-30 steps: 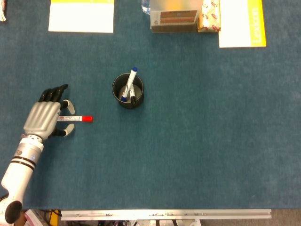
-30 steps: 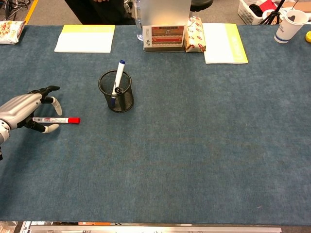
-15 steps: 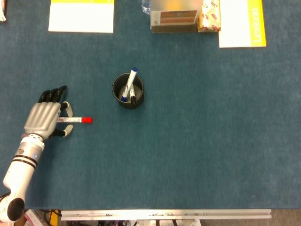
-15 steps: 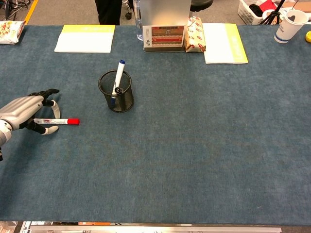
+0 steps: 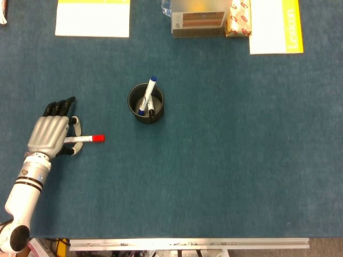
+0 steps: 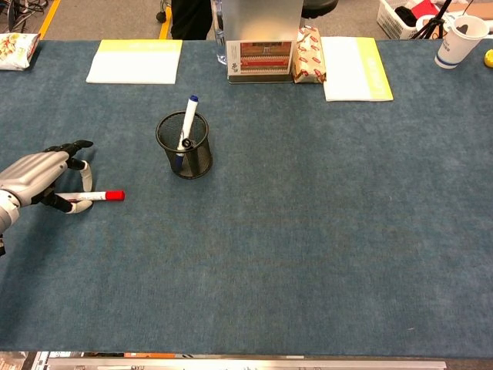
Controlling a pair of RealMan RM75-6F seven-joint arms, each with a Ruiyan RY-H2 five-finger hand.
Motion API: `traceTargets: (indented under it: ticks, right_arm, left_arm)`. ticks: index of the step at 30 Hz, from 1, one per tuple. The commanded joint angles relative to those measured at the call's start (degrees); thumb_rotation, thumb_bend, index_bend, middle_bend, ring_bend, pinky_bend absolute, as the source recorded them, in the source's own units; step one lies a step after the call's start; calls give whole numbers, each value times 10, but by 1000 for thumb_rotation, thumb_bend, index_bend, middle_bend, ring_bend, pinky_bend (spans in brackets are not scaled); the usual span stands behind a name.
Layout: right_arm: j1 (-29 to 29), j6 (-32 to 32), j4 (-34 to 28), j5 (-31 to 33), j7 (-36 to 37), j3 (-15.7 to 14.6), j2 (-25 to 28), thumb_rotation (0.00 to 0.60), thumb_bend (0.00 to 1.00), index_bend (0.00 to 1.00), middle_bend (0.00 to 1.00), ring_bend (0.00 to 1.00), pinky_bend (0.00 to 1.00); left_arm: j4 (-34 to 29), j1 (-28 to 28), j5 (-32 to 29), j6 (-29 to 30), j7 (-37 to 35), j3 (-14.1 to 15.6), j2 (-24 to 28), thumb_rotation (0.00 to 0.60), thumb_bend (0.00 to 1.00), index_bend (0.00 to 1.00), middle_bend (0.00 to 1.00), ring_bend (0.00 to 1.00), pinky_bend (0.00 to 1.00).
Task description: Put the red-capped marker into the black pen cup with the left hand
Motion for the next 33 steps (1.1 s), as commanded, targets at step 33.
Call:
traceTargets:
  ticks: [33]
  right_arm:
    - [-1,3,-3,-2,3,0,2,600,87,214,242,220,439]
  left_arm:
    - [-142,-4,68,111,-192,-93,51,540,346,598,0,0,0]
